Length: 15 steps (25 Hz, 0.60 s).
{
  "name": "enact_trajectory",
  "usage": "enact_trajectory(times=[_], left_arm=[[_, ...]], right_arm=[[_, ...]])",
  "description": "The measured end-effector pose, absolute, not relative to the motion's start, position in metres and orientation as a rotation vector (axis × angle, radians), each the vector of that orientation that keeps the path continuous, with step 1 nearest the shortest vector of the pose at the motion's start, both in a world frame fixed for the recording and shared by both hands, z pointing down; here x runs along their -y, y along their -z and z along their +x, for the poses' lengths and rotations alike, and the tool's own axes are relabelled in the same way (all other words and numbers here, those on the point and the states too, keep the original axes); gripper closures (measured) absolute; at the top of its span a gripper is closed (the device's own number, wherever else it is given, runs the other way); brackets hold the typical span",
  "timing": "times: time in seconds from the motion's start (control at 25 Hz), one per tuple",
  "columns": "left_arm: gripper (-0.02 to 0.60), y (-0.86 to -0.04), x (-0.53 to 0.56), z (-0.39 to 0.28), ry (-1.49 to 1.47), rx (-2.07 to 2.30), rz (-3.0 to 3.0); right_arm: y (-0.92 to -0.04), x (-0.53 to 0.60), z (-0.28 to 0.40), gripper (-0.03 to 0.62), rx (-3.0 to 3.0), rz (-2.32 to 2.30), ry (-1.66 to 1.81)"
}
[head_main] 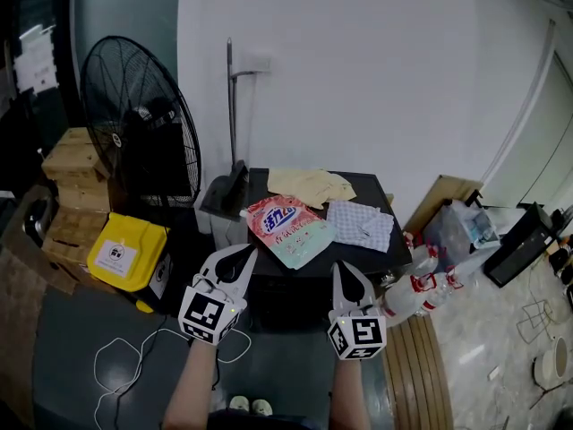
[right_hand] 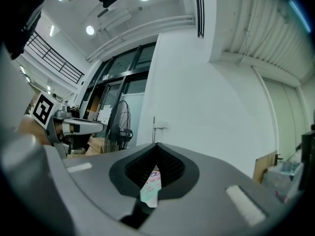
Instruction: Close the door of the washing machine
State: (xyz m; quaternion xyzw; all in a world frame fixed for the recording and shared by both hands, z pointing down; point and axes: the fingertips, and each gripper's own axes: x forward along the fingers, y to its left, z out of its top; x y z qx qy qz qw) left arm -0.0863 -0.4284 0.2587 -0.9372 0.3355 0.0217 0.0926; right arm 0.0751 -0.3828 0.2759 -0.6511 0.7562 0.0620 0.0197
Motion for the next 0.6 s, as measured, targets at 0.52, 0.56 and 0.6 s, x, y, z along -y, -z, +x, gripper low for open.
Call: enact_trajectory(times=[0.52, 0.56, 0.6], left_arm=[[0.583, -0.262, 0.42, -0.089, -0.055, -0.996, -2.788], [0.583, -0.262, 0.419, -0.089, -0.054, -0.997, -2.788], [0.583, -0.261, 0.418, -0.088, -0.053, -0.997, -2.788]], right_arm=[[-0.28, 0.375, 0.07, 0.583, -2.363, -2.017, -0.181], [-0.28, 0.374, 0.07, 0.583, -2.364, -2.015, -0.179], [-0.28, 0.374, 0.07, 0.583, -2.365, -2.014, -0.178]])
